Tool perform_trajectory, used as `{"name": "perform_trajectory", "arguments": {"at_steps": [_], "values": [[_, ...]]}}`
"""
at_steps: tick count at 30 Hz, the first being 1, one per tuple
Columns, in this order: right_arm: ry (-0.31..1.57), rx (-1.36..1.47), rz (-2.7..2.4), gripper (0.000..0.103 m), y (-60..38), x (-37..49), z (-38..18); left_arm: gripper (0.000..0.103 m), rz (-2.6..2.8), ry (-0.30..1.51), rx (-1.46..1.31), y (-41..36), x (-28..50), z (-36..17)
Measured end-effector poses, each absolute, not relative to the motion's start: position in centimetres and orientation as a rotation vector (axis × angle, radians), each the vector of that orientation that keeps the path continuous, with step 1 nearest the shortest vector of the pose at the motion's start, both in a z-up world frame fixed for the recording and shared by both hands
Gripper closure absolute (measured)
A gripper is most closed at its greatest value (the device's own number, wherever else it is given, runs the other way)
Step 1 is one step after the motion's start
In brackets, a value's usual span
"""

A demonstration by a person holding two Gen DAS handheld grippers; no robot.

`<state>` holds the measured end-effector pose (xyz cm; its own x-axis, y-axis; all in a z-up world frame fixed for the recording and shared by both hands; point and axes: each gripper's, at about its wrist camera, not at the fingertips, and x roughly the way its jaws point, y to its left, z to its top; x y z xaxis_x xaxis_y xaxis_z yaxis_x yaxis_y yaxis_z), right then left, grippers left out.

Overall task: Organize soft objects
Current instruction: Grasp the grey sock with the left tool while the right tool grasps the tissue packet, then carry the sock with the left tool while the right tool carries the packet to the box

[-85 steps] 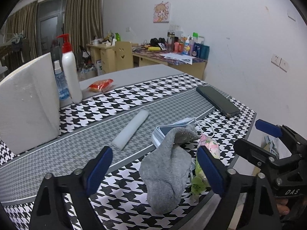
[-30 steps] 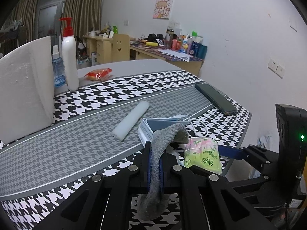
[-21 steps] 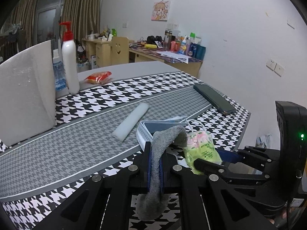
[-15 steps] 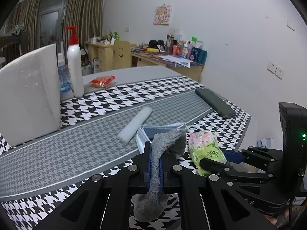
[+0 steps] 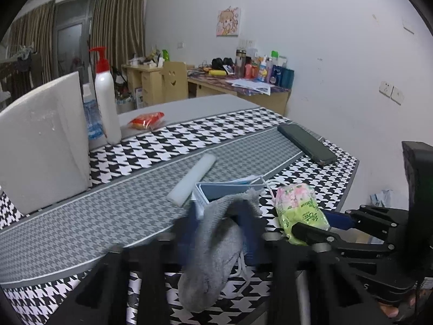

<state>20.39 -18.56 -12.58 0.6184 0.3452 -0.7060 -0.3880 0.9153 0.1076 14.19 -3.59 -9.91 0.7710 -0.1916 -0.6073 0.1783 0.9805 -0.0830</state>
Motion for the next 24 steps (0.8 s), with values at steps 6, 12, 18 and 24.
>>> {"name": "perform_trajectory", "arguments": {"at_steps": [6, 12, 18, 24], "values": [[0.778, -0.059, 0.415, 0.063, -18.9, 20.0, -12.0, 0.096, -0.212, 0.661, -0.013, -3.8, 13.8, -9.6], [0.741, -0.063, 0.413, 0.064, -18.9, 19.2, -10.9, 0.096, -0.224, 0.63, -0.023, -3.6, 13.0, -8.1], [0.703, -0.069, 0.42, 0.063, -18.9, 18.9, -9.6, 0.096, -0.226, 0.597, -0.039, -3.1, 12.5, -6.3], [0.658, -0.077, 0.438, 0.063, -18.6, 18.5, -8.1, 0.096, -0.197, 0.561, -0.044, -2.3, 11.6, -4.7]]}}
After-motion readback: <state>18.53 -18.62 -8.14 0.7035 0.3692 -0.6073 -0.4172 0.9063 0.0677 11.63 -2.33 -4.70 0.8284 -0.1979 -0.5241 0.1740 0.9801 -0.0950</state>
